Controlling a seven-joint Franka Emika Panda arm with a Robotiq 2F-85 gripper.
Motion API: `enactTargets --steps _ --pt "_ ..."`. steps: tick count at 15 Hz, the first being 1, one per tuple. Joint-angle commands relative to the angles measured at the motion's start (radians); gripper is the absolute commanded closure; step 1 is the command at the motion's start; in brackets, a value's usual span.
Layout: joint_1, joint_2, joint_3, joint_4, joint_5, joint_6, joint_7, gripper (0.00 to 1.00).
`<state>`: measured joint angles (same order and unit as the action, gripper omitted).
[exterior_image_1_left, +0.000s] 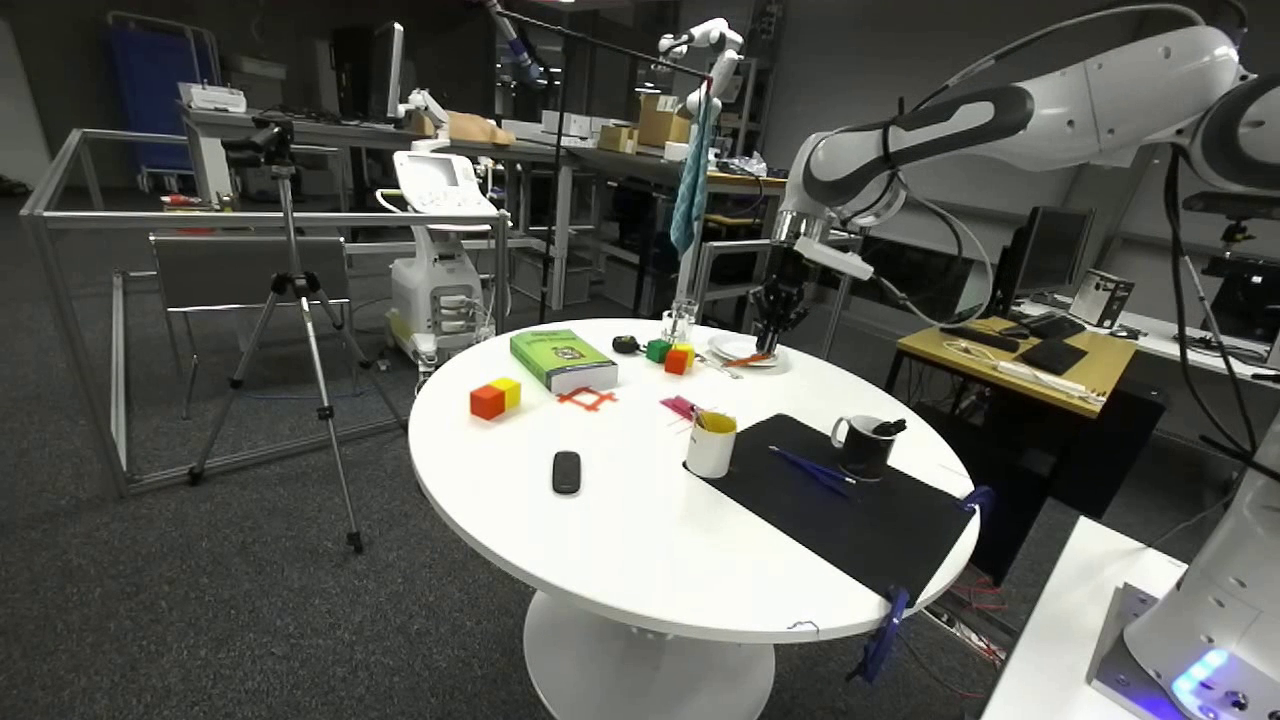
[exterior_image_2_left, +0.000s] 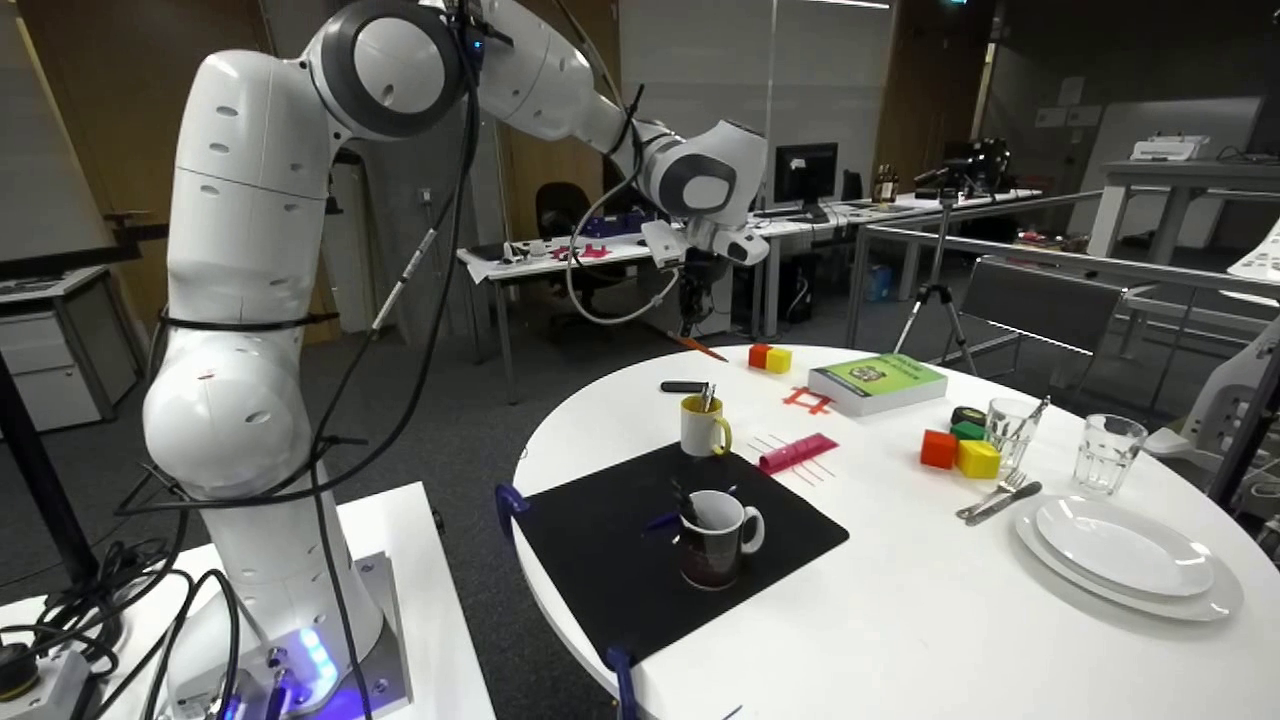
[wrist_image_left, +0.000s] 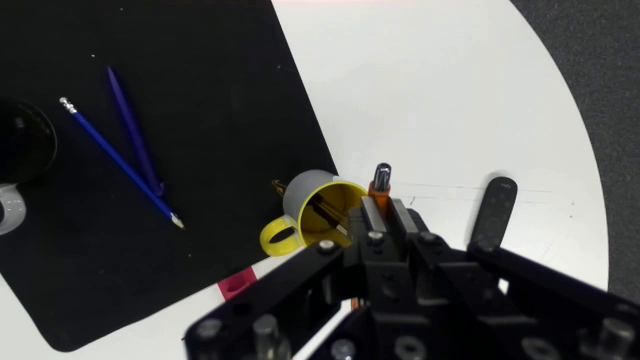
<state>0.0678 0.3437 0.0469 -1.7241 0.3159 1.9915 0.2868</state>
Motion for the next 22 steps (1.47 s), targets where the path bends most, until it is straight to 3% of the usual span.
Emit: enactTargets --steps 1,22 --pt "-0.024 0.101 0.009 0.142 0.067 -0.115 0.022 0.98" --pt "-0.044 0.366 -0.002 0.472 0.149 -0.431 0.201 0.98"
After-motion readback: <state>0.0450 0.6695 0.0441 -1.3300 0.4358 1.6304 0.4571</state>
